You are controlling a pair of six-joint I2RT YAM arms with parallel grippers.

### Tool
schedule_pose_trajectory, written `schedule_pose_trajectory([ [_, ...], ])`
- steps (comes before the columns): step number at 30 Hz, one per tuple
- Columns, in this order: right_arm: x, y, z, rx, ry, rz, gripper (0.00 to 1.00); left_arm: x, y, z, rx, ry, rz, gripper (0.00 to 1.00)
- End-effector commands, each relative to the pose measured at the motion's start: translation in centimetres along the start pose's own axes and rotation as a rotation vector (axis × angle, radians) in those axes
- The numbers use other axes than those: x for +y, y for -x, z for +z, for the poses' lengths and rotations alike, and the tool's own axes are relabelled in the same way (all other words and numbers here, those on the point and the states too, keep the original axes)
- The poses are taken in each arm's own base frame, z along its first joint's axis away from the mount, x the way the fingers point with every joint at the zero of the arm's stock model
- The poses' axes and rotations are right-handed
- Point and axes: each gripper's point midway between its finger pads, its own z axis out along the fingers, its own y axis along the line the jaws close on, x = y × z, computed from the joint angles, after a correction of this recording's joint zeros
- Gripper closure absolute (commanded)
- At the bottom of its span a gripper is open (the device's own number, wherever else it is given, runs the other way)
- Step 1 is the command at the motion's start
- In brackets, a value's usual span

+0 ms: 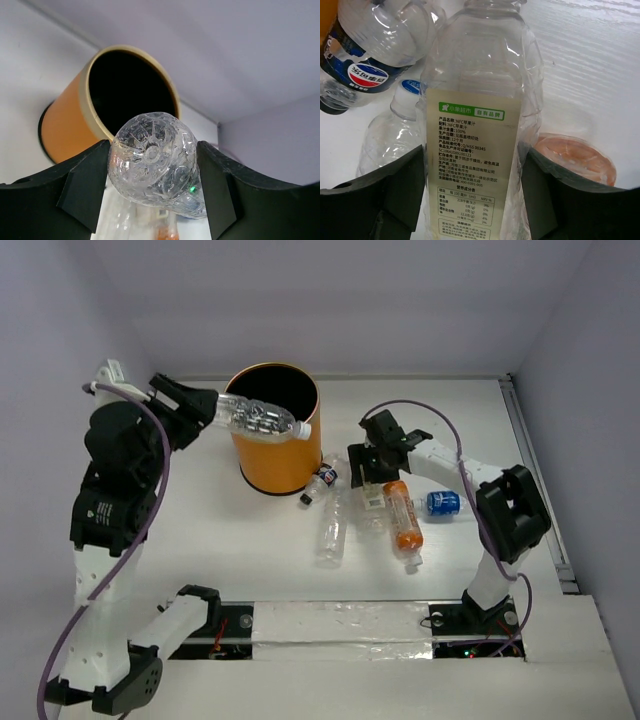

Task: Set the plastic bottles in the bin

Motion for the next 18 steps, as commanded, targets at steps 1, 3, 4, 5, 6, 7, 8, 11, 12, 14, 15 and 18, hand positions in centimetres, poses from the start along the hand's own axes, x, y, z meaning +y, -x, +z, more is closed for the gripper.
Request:
schedule_pose_trajectory([
  [1, 1.4, 4.0, -3.6, -0.152, 0.053, 0.014, 0.34, -3.3, 4.1, 0.3, -0.107, -0.064, 0.058, 0.71],
  [3, 2.0, 4.9, -5.3, -0.194, 0.076, 0.023, 0.38, -4.5, 6.2, 1.5, -0.158, -0.055, 0.084, 0.71],
  [4, 2.2, 5.2, -6.0, -0.208, 0.086, 0.027, 0.39, -4.5, 6.4, 3.0, -0.153, -0.032, 0.097, 0.71],
  [5, 2.4, 5.5, -6.7, -0.221, 0.095, 0.030, 0.39, -4.8, 7.0, 3.5, -0.166, -0.023, 0.106, 0.71],
  [6, 2.6, 5.7, -7.3, -0.238, 0.103, 0.031, 0.39, -5.3, 8.7, 3.3, -0.221, -0.011, 0.127, 0.71],
  [7, 2.9, 6.3, -8.8, -0.272, 0.118, 0.034, 0.39, -5.1, 8.7, 5.0, -0.217, 0.016, 0.143, 0.71],
  [8, 2.9, 6.4, -9.5, -0.283, 0.121, 0.036, 0.39, -5.1, 9.0, 5.5, -0.225, 0.027, 0.151, 0.71],
  [11, 3.4, 7.6, -12.8, -0.361, 0.150, 0.036, 0.40, -4.7, 9.8, 7.9, -0.251, 0.076, 0.193, 0.71],
  [12, 3.5, 7.9, -13.7, -0.380, 0.156, 0.037, 0.40, -4.6, 10.1, 8.3, -0.262, 0.092, 0.201, 0.71],
  [14, 3.7, 8.5, -15.5, -0.422, 0.166, 0.038, 0.40, -3.8, 9.5, 10.2, -0.241, 0.124, 0.238, 0.71],
  [15, 4.1, 9.4, -17.5, -0.470, 0.184, 0.037, 0.40, -3.3, 9.5, 10.8, -0.253, 0.146, 0.250, 0.71],
  [18, 5.5, 11.8, -22.0, -0.579, 0.247, 0.032, 0.41, -2.8, 9.0, 11.8, -0.277, 0.163, 0.313, 0.71],
])
